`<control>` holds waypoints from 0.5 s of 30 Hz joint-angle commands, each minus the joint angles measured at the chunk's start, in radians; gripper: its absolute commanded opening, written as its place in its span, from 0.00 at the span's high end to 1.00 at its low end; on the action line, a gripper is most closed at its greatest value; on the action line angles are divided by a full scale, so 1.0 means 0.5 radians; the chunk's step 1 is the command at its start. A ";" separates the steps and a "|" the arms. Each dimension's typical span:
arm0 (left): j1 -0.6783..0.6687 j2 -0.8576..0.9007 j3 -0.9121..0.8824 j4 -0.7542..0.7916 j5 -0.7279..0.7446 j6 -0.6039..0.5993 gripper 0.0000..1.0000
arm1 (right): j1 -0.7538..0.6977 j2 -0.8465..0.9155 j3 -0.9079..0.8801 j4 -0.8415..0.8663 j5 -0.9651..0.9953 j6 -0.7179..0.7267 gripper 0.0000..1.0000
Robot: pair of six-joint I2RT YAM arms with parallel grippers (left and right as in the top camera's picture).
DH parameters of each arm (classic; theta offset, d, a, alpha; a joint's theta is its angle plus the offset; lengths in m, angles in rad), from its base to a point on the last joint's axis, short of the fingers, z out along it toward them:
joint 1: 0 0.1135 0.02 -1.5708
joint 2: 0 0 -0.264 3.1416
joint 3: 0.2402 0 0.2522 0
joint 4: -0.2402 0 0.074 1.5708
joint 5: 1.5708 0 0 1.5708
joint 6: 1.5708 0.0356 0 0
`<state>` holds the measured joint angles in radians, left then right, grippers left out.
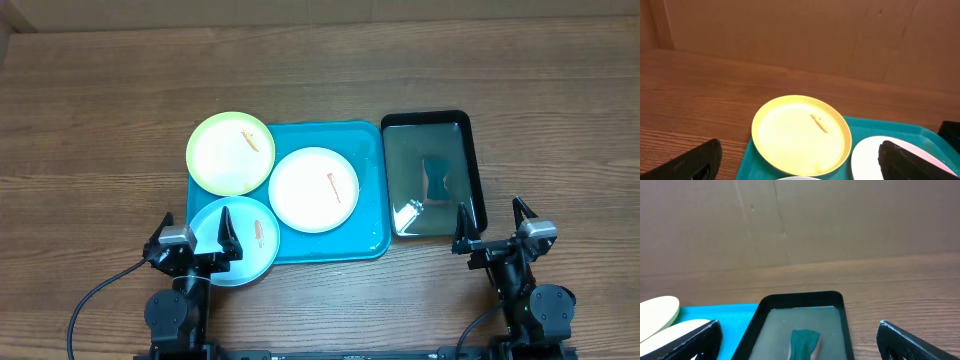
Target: Clean dirty plates on tray and stack at the side
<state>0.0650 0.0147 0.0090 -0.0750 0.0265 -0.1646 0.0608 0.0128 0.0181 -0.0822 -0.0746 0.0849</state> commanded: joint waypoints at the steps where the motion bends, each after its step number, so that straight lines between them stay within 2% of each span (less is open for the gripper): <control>1: -0.014 -0.018 0.002 0.014 0.150 -0.122 0.00 | 0.012 -0.020 -0.020 0.009 -0.011 -0.006 0.00; 4: -0.013 -0.018 0.077 -0.038 0.346 -0.131 0.00 | 0.012 -0.020 -0.020 0.013 -0.013 -0.006 0.00; 8: -0.013 -0.005 0.372 -0.320 0.368 -0.279 0.00 | 0.012 -0.014 0.011 -0.035 -0.011 0.014 0.00; 12: -0.013 0.184 0.826 -0.636 0.347 -0.262 0.00 | 0.011 0.091 0.290 -0.274 -0.012 0.180 0.00; 15: -0.013 0.525 1.241 -0.945 0.381 -0.253 0.00 | 0.010 0.340 0.631 -0.436 -0.012 0.190 0.00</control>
<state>0.0650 0.1436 0.4561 -0.4717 0.1825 -0.2787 0.0605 0.0940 0.1516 -0.2787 -0.0750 0.1440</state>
